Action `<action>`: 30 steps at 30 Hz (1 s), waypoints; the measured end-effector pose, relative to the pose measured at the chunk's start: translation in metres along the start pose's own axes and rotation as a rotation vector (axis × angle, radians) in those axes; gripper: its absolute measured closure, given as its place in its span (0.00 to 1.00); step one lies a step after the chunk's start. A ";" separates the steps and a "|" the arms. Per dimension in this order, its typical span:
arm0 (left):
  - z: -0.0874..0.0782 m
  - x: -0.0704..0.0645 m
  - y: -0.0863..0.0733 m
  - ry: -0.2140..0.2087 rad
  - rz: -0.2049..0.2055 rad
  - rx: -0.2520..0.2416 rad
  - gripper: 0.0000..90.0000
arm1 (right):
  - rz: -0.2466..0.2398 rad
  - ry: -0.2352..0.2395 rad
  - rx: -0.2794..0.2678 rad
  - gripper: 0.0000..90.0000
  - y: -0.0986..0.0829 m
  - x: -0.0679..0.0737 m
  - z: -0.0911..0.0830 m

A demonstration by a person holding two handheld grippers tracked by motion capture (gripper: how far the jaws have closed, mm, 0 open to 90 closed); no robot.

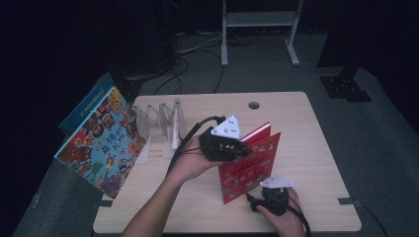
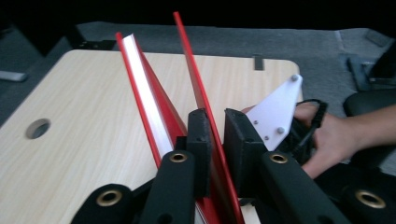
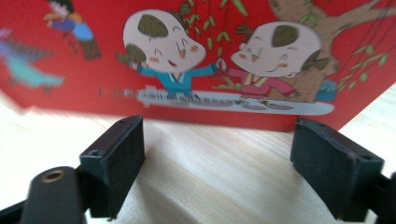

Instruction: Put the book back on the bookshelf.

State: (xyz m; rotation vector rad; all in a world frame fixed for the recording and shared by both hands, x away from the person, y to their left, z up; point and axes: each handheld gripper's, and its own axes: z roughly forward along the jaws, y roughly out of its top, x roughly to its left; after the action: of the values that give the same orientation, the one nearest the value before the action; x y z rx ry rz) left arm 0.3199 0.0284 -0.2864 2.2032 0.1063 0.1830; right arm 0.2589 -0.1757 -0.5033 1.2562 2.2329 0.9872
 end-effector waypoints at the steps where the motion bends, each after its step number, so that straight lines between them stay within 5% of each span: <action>1: 0.001 -0.002 0.001 -0.031 0.039 0.003 0.95 | 0.002 0.011 -0.003 0.21 0.000 0.001 0.000; 4: 0.000 -0.004 0.002 -0.026 0.052 0.018 0.96 | -0.005 0.022 -0.008 0.26 -0.001 0.000 -0.002; 10: -0.003 0.009 -0.003 -0.033 0.011 0.006 0.96 | -0.017 0.038 -0.031 0.29 -0.003 -0.007 -0.007; 18: -0.014 0.021 -0.012 -0.076 0.013 -0.001 0.95 | -0.038 0.066 -0.069 0.29 0.000 -0.028 -0.017; 19: -0.016 0.021 -0.013 -0.080 0.011 -0.001 0.95 | -0.035 0.113 -0.088 0.28 0.003 -0.035 -0.019; 25: -0.017 0.021 -0.014 -0.107 0.018 -0.001 0.94 | -0.092 0.211 -0.142 0.26 0.019 -0.051 -0.017; 30: -0.015 0.019 -0.013 -0.126 0.033 0.001 0.93 | -0.153 0.253 -0.170 0.23 0.032 -0.054 -0.014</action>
State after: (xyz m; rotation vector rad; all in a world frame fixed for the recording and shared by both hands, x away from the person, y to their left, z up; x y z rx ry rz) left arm 0.3355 0.0509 -0.2861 2.2120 -0.0003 0.0625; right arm 0.2961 -0.2158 -0.4701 0.9166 2.3301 1.3053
